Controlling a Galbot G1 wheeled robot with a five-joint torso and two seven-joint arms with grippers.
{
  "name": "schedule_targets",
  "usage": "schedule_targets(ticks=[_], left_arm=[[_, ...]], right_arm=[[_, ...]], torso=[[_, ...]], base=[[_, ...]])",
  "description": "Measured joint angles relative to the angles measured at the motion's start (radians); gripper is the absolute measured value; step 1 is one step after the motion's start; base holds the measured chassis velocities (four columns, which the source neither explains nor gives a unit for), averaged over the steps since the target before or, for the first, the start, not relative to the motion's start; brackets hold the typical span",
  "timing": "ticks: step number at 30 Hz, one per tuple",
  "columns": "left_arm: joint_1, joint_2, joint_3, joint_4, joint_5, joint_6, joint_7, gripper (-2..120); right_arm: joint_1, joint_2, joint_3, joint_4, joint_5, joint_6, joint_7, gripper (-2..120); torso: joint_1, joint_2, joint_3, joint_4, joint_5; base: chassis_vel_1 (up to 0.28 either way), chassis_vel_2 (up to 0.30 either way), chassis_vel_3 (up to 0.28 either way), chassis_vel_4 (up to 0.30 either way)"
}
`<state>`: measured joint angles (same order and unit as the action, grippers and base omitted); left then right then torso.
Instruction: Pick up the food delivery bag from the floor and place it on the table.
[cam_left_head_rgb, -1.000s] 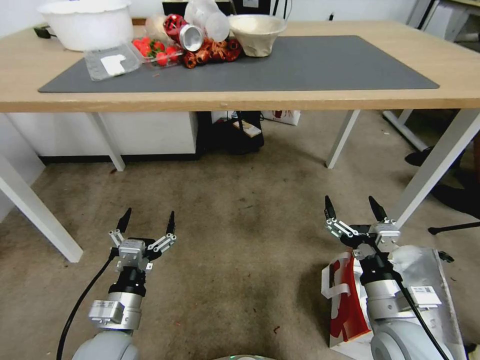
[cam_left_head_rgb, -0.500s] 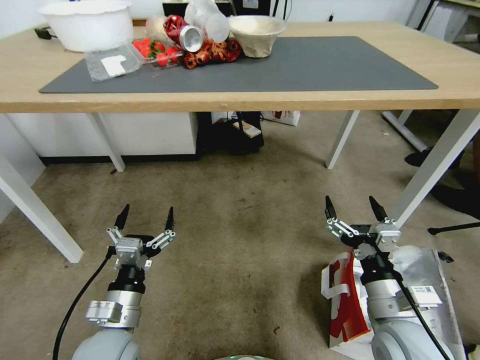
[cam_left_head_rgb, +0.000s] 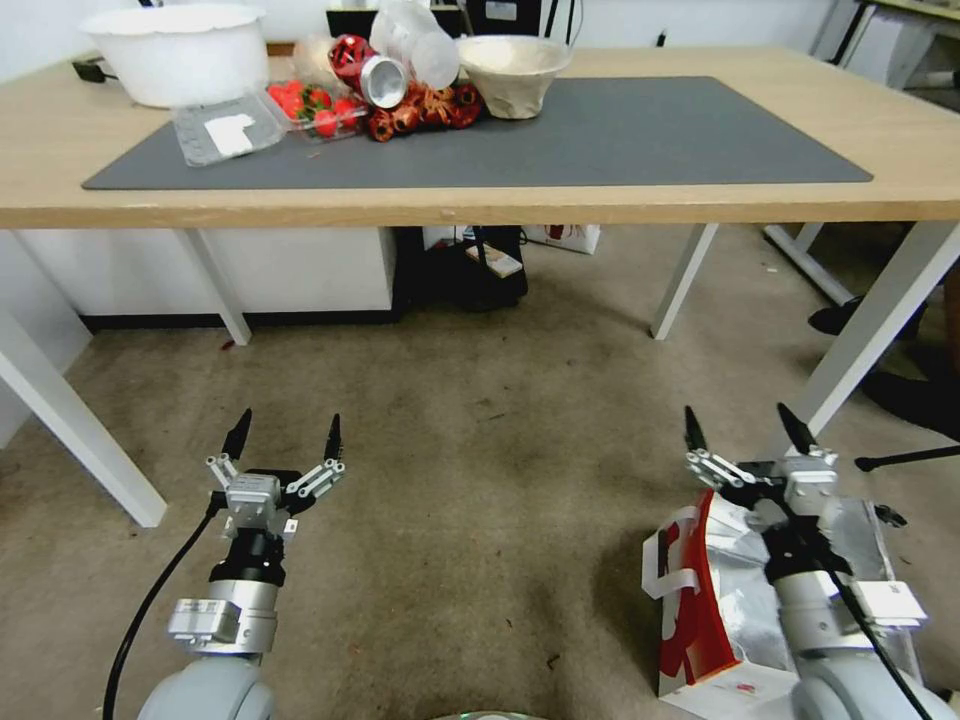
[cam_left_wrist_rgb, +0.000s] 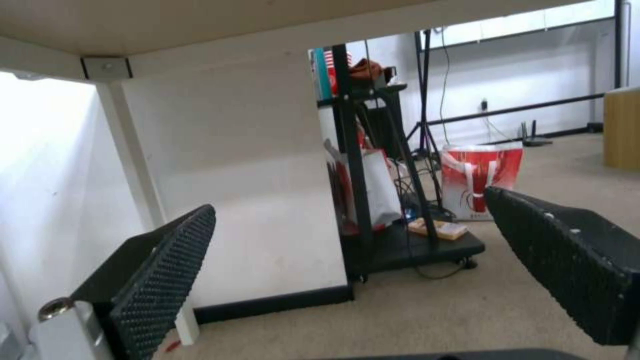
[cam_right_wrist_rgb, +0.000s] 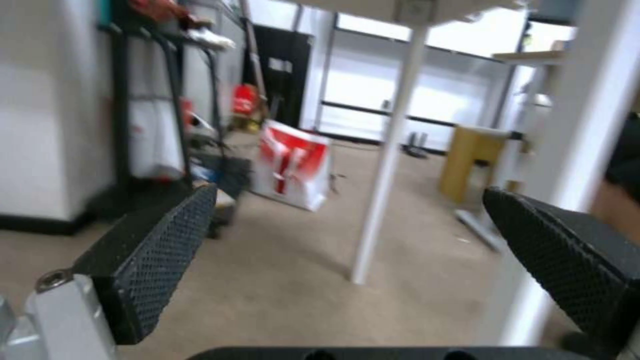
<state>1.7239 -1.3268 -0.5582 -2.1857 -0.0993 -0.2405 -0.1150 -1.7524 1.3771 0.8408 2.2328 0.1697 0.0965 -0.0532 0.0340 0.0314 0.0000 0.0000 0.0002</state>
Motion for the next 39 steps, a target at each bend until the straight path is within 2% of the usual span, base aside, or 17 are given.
schedule_targets(ticks=[6, 16, 19, 39], left_arm=[[0.000, -0.001, 0.003, 0.007, -0.001, 0.009, -0.006, 100], [0.001, 0.002, 0.003, 0.031, -0.001, 0.012, -0.010, 100], [0.002, 0.000, 0.003, 0.041, 0.001, 0.012, -0.011, 100], [0.012, -0.006, 0.008, 0.053, 0.024, -0.006, -0.017, 100]], right_arm=[[-0.004, -0.011, 0.091, -0.081, 0.007, 0.047, -0.008, 100], [0.008, -0.021, 0.151, -0.174, 0.010, 0.088, -0.017, 100], [0.021, -0.030, 0.189, -0.239, 0.008, 0.106, -0.030, 100], [0.068, -0.072, 0.240, -0.513, -0.008, 0.162, -0.059, 100]], torso=[[0.000, 0.001, 0.000, 0.0000, -0.0001], [0.000, 0.001, 0.000, 0.0001, -0.0001], [0.000, 0.002, 0.000, 0.0000, -0.0001], [0.001, 0.003, 0.000, 0.0000, -0.0002]], base=[[0.000, 0.000, 0.000, 0.000], [0.000, 0.000, 0.000, 0.000], [0.000, 0.000, 0.000, 0.000], [0.000, 0.000, 0.000, 0.000]])
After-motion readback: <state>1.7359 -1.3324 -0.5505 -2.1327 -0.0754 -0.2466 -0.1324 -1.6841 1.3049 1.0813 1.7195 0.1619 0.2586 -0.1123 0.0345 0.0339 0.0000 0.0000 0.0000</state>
